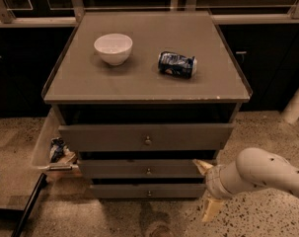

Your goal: Open middle drawer

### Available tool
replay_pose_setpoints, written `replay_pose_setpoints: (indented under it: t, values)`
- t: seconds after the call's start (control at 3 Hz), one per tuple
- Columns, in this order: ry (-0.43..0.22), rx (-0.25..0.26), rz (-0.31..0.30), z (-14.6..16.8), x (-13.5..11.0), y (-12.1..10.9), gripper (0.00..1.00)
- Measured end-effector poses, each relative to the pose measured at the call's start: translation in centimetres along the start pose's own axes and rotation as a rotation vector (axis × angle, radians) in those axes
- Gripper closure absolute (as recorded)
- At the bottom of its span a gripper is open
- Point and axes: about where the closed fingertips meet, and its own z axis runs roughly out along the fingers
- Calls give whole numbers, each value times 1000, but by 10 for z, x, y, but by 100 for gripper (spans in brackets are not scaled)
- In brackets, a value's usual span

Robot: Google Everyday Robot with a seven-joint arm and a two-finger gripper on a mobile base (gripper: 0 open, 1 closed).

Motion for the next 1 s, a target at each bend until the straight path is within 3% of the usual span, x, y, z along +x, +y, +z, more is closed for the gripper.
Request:
replay_pose_setpoints:
  t: [0.33,1.0]
  values:
    - [-3,4,-24,44,17,-11,0]
    - [11,87,-148,92,29,-40,0]
